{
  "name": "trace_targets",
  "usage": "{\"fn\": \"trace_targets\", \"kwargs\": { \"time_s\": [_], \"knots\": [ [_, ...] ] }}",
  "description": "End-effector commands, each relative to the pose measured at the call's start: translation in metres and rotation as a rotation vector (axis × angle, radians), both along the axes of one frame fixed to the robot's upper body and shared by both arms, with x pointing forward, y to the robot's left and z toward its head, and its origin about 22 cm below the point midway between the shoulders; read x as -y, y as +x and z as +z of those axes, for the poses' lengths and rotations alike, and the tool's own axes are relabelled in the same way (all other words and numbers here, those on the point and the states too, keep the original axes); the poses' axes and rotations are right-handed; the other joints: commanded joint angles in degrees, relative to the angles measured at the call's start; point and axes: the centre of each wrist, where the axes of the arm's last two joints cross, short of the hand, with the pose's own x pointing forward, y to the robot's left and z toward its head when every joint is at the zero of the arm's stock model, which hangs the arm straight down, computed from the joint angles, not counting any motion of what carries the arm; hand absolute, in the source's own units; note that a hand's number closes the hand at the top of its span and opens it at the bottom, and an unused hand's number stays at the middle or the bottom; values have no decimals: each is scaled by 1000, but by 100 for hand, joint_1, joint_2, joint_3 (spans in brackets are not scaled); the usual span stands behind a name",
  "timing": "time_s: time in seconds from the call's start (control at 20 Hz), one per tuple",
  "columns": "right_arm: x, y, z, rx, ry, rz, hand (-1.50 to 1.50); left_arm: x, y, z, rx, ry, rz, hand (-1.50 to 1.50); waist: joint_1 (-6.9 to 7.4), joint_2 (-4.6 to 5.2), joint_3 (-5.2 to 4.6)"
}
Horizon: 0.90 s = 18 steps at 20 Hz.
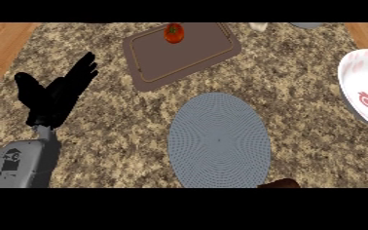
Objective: Pick the cupcake from the placemat and place it in the bowl
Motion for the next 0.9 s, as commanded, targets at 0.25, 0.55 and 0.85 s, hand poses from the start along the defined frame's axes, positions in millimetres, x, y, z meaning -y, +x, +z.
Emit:
{"fn": "trace_targets", "kwargs": {
  "time_s": [0.25, 0.55, 0.85],
  "knots": [
    [-47, 52, -63, -84, 42, 84, 150, 10, 5, -6, 15, 1, 0, 0, 14, 36, 5],
    [-58, 64, -82, -160, 442, -26, -150, 10, -1, 1, 10, -2, -27, 0, 121, 58, 13],
    [-58, 64, -88, -3, 503, -2, -150, -9, 8, 7, 23, -3, -28, 0, 110, 104, 18]
  ]
}}
